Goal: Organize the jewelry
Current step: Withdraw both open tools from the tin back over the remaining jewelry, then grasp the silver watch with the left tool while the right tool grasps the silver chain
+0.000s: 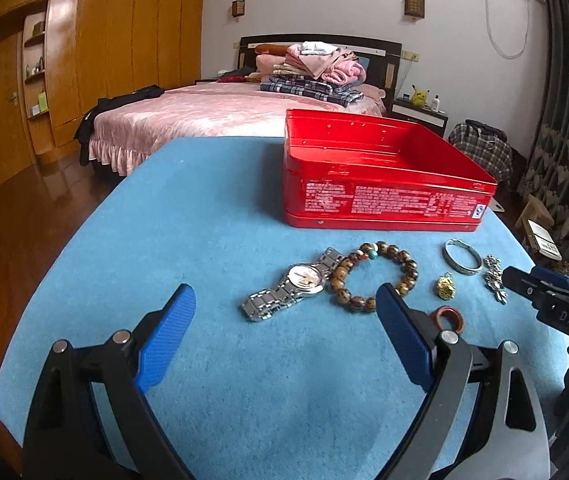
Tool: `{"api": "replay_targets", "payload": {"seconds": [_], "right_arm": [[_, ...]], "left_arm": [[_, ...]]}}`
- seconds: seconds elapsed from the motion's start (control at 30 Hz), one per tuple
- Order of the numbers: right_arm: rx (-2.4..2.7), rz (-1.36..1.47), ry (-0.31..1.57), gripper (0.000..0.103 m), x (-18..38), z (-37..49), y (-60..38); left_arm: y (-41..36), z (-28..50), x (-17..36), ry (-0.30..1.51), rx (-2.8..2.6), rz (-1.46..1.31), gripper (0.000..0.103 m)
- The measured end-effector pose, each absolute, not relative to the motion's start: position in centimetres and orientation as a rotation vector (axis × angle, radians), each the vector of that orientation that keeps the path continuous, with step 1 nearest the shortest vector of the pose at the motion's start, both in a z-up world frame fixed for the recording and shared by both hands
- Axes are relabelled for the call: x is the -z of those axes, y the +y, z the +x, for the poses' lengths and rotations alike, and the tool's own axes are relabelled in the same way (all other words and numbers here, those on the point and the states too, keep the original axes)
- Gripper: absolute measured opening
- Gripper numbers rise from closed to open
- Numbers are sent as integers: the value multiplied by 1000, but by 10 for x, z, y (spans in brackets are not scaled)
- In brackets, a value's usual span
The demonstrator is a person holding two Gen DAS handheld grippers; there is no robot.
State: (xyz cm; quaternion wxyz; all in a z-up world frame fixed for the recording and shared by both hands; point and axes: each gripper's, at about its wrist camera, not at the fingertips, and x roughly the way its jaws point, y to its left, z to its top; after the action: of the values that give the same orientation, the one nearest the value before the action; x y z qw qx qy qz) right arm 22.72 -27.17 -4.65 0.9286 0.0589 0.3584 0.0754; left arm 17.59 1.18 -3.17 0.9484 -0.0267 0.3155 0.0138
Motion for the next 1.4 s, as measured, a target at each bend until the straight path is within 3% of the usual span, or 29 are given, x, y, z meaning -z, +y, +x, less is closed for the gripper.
{"api": "replay_targets", "payload": {"seconds": [0.2, 0.43, 0.87, 1.0, 1.07, 1.27, 1.4], "right_arm": [[-173, 83, 788, 51, 52, 238, -260], [-182, 82, 799, 50, 53, 236, -259], [-187, 90, 800, 50, 53, 237, -256], [-187, 92, 800, 50, 53, 237, -256], [-186, 96, 799, 50, 53, 237, -255], [-187, 113, 798, 49, 54, 236, -260], [-187, 119, 797, 49, 54, 236, -260]], "left_arm": [[17, 195, 34, 684, -35, -50, 85], [23, 213, 45, 765, 3, -41, 72], [32, 218, 59, 843, 53, -86, 72], [29, 219, 58, 843, 40, -58, 50], [26, 216, 57, 843, 29, -29, 33], [18, 205, 54, 861, 82, -57, 18], [6, 195, 53, 877, 154, -66, 18]]}}
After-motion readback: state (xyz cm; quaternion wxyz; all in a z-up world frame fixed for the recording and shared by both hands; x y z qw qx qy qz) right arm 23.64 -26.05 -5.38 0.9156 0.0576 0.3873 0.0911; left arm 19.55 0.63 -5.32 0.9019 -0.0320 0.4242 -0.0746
